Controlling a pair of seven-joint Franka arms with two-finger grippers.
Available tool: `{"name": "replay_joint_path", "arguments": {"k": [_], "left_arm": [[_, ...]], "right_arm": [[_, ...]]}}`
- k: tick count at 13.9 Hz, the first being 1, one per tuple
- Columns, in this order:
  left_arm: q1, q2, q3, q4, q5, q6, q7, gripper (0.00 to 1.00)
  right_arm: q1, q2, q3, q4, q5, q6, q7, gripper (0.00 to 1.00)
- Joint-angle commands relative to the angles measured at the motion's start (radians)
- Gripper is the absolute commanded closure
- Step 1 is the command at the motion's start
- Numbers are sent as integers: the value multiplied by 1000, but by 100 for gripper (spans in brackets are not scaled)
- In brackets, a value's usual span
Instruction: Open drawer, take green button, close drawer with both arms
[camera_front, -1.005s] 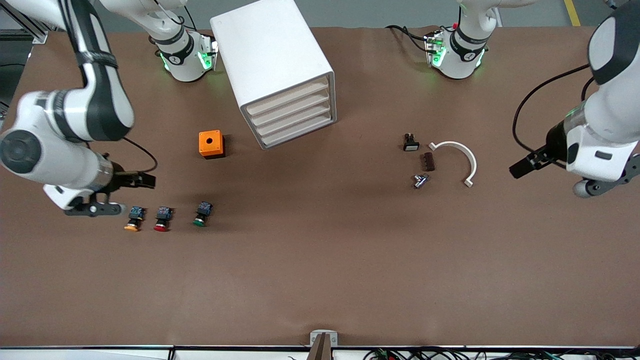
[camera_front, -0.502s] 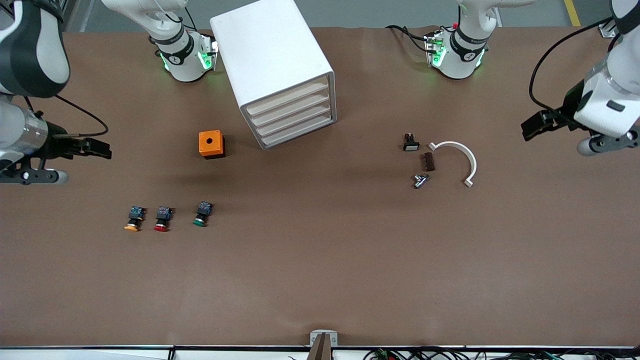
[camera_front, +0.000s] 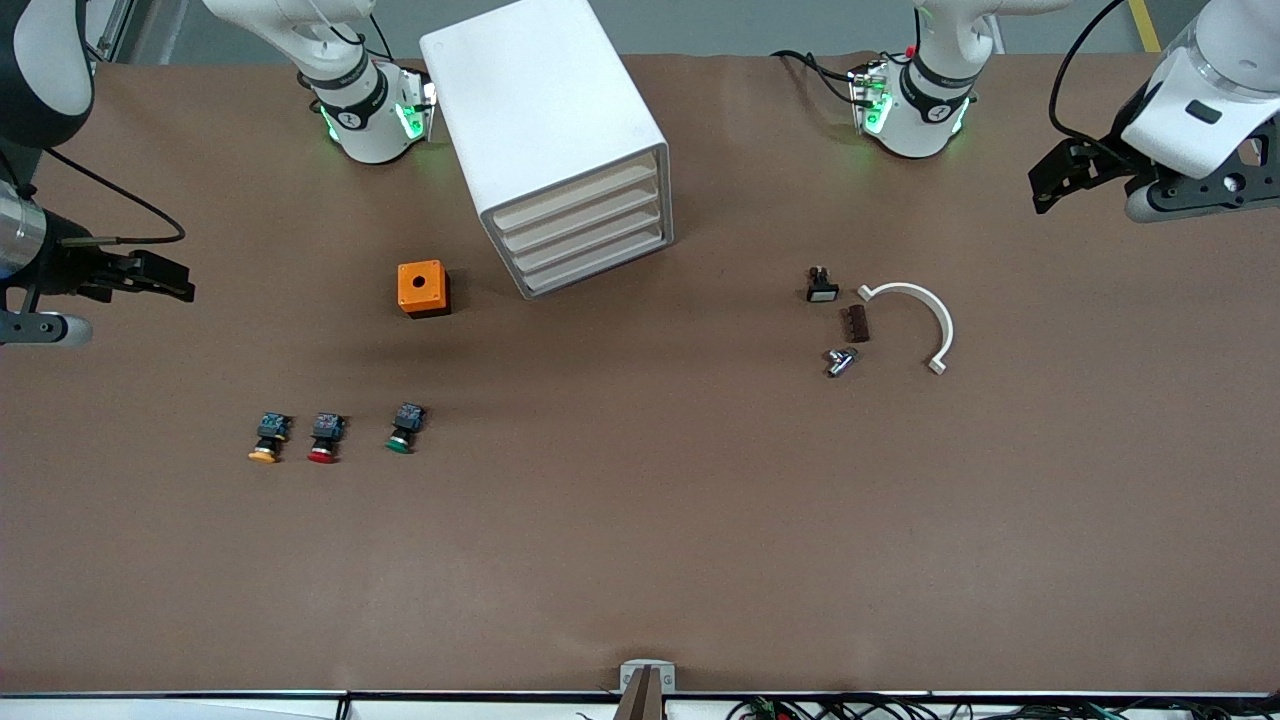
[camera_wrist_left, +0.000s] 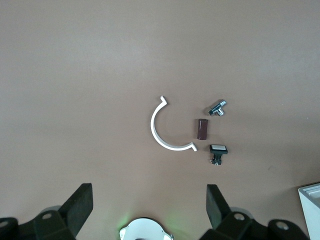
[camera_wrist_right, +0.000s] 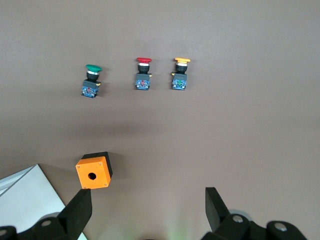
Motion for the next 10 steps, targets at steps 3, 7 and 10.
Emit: {"name": "replay_joint_path", "arguments": {"k": [3, 7, 10], "left_arm": [[10, -17, 10, -24, -32, 40, 22, 0], [10, -11, 8, -27, -35, 40, 22, 0], [10, -11, 8, -27, -35, 40, 22, 0]], "right_arm": [[-17, 15, 14, 92, -8, -28, 9, 0], [-13, 11, 15, 106, -2, -64, 13, 0], [-21, -41, 11, 82, 26, -62, 21, 0]]}}
